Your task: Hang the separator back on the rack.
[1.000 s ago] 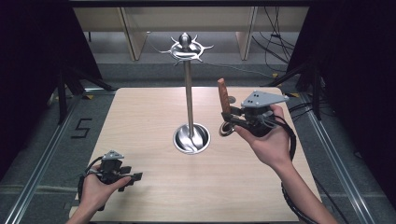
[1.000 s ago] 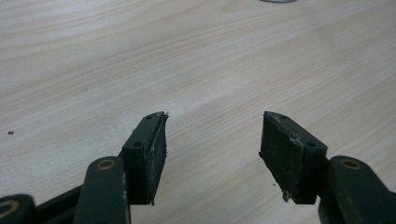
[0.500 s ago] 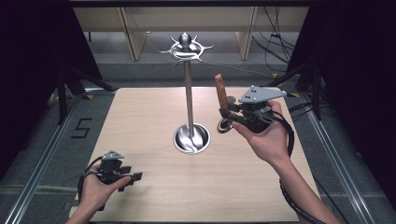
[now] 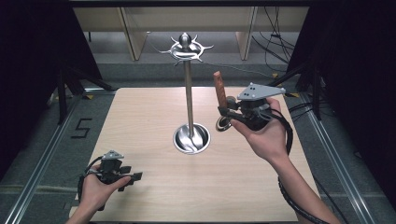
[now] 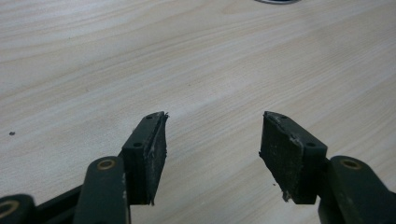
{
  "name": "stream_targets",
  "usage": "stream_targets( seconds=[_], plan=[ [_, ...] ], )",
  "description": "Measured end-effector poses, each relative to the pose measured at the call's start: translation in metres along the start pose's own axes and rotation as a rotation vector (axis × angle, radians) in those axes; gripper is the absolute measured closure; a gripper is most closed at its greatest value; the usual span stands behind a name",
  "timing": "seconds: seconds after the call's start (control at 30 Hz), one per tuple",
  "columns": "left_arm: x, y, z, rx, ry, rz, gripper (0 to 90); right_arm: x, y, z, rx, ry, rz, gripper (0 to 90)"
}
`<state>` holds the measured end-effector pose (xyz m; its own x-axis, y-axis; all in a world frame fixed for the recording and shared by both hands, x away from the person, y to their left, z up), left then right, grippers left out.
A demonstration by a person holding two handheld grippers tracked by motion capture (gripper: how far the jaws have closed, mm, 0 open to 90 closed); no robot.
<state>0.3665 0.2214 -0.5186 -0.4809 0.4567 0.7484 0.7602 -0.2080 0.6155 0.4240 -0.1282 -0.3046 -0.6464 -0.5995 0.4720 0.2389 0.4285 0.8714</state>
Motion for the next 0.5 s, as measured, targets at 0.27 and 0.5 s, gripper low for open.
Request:
stream_targets(
  seconds=[0.27,0.5],
  plan=[
    [0.0001,0.0,0.0,0.001,-0.003,0.0,40.2,-0.0016,0.0035,-0.0013,0.005,-0.004,-0.005,70.0],
    [0.0002,0.0001,0.0003,0.0,-0.002,0.0,40.2,-0.0025,0.0077,-0.0031,0.013,-0.012,-0.014,70.0]
  ],
)
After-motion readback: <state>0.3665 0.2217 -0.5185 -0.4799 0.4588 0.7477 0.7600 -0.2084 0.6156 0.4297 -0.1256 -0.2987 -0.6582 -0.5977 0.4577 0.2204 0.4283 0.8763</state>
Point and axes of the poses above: each handheld gripper's, and its own axes: x roughly backward along the jaws, y roughly out of its top, z roughly to its left, the point moved 6 cm from there along -x, roughly forward along the jaws, and after that the axes turned 3 degrees about x, right-handed, at the moved point
